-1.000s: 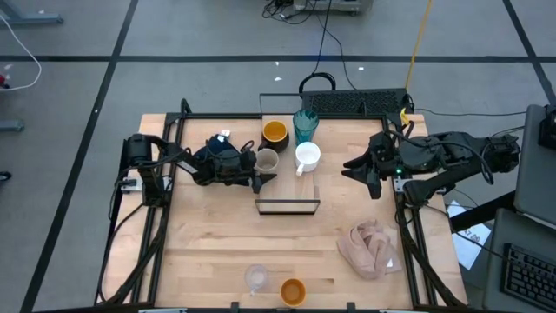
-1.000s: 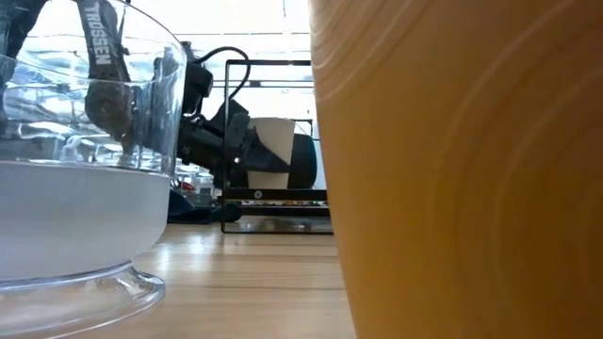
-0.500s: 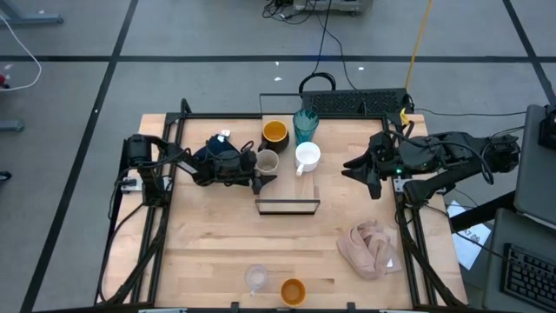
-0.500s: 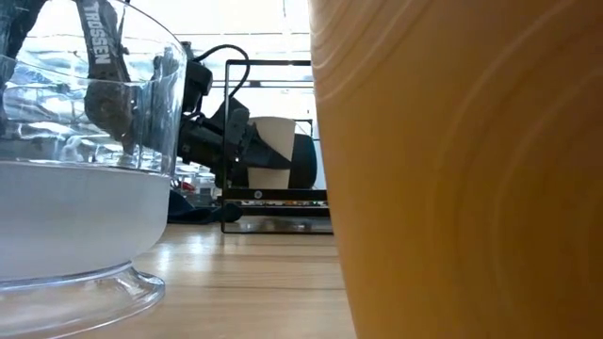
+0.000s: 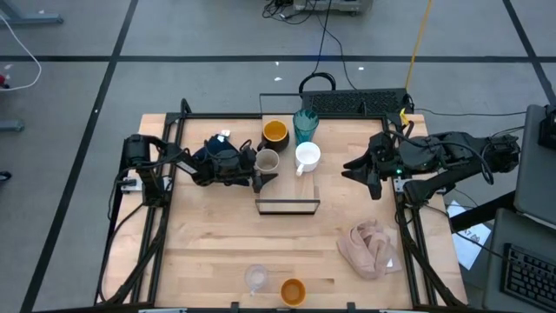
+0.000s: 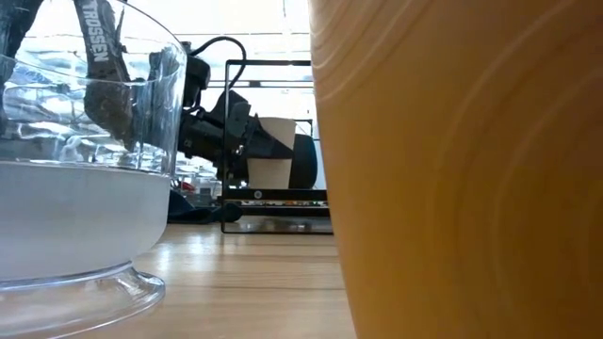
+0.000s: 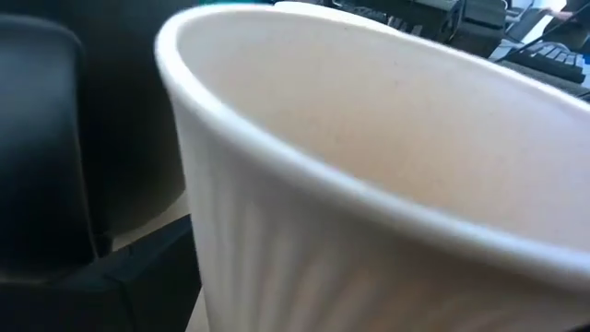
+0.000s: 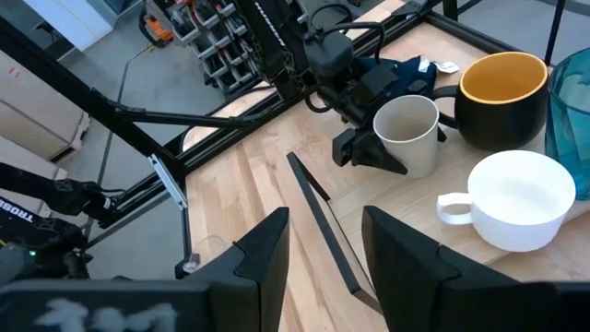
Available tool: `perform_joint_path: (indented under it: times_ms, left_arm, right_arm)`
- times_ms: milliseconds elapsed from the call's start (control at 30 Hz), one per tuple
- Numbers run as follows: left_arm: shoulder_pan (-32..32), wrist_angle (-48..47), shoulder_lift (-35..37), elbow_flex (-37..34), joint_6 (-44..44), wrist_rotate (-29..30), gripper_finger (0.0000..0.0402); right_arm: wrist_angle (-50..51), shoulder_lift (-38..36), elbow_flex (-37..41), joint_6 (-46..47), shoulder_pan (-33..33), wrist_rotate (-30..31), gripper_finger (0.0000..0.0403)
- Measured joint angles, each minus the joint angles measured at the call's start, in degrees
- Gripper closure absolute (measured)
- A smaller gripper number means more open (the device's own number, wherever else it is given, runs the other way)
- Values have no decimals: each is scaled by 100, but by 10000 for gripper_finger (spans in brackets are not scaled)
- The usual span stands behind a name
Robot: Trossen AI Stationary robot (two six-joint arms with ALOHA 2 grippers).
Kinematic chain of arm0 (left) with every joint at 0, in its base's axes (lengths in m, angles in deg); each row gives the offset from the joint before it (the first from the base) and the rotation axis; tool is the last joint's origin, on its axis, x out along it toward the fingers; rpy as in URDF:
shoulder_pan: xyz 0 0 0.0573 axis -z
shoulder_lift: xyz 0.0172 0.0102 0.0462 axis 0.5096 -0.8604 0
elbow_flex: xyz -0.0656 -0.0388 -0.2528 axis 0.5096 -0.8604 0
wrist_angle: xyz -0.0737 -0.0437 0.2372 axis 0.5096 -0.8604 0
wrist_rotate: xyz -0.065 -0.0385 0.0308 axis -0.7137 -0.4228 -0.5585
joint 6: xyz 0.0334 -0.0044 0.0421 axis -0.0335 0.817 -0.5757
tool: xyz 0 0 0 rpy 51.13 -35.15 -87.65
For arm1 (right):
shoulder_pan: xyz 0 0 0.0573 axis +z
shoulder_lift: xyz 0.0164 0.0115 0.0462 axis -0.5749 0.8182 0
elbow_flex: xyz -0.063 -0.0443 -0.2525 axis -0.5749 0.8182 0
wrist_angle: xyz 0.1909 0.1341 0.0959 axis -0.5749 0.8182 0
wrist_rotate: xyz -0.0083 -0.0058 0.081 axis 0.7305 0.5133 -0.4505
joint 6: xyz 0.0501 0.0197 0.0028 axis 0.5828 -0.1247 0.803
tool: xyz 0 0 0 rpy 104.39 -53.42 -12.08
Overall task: Stack small to large cups/mugs on shelf
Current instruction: Put the brown cup on the shelf
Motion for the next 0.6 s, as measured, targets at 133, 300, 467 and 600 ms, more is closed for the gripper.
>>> perform_joint_path:
  times_ms: [133, 300, 467, 600]
  left_arm:
    - [-2, -23, 2, 0, 36, 10, 3]
    - [13, -534, 32, -2, -83, 9, 2]
    - [13, -734, 190, -1, -233, 10, 2]
    - [14, -1122, 601, 11, -378, 101, 2]
  right_arm:
    - [2, 0, 0, 0, 0, -14, 275]
    - [2, -4, 0, 0, 1, -33, 275]
    - [7, -11, 0, -4, 0, -38, 275]
    - [7, -20, 2, -1, 1, -97, 275]
